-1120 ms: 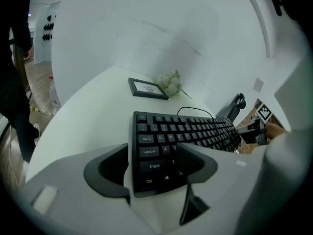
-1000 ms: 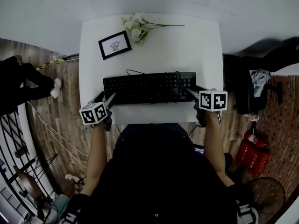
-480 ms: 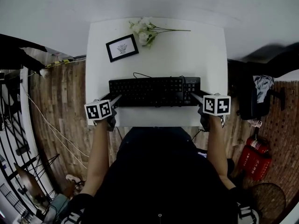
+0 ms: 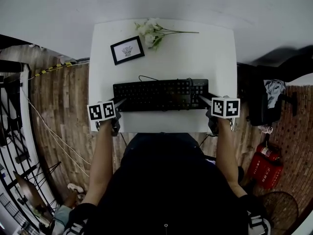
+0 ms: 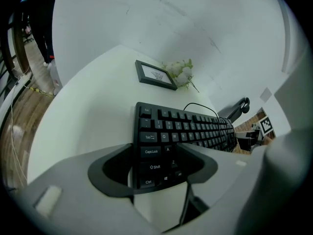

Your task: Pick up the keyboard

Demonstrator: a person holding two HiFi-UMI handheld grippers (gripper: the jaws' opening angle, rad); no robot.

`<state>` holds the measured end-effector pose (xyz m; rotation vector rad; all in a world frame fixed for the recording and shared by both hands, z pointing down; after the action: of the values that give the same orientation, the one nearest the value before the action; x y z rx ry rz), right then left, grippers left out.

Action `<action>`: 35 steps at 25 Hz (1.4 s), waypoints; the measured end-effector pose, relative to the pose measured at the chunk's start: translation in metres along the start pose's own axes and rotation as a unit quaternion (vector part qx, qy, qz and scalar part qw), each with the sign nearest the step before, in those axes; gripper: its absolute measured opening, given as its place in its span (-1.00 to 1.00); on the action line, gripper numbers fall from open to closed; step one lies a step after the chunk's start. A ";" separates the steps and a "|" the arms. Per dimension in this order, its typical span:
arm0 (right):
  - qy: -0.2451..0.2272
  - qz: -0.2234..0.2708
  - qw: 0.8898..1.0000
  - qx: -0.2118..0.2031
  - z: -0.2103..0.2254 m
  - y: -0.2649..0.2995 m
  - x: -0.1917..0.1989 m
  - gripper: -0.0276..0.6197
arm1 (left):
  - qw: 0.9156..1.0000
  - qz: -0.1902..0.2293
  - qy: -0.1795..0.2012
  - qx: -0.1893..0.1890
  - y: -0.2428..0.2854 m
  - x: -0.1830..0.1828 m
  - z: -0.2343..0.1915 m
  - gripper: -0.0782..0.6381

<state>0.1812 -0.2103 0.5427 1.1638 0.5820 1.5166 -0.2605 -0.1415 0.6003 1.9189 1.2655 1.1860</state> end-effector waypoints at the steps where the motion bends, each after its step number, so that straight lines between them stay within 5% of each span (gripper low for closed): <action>1: -0.001 0.002 1.000 -0.001 0.000 -0.001 -0.002 -0.25 | 1.000 0.001 -0.003 0.000 -0.001 0.001 0.001 0.03; 12: -0.024 0.053 0.998 -0.024 -0.005 -0.025 -0.025 -0.25 | 0.996 0.075 0.041 -0.021 -0.035 -0.026 0.027 0.01; 19: -0.068 0.138 0.987 -0.046 -0.021 -0.068 -0.053 -0.25 | 0.982 0.162 0.093 -0.042 -0.079 -0.058 0.058 0.02; 25: -0.106 0.218 0.969 -0.054 -0.040 -0.112 -0.071 -0.25 | 0.957 0.246 0.142 -0.052 -0.125 -0.082 0.088 0.02; 35: -0.174 0.354 0.917 -0.060 -0.059 -0.184 -0.087 -0.25 | 0.897 0.381 0.219 -0.059 -0.188 -0.105 0.139 0.02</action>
<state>0.2056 -0.2243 0.3326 1.5980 -0.2105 1.8355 -0.2356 -0.1579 0.3459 2.1945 0.5717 2.1243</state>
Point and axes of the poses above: the fingertips, and each gripper's own axes: y forward along the fingers, z to its right, x out of its underside, the point moved 8 cm from there along -y, backward along the fingers, and after that the axes turned 5 degrees about y, right-handed, at the moved point
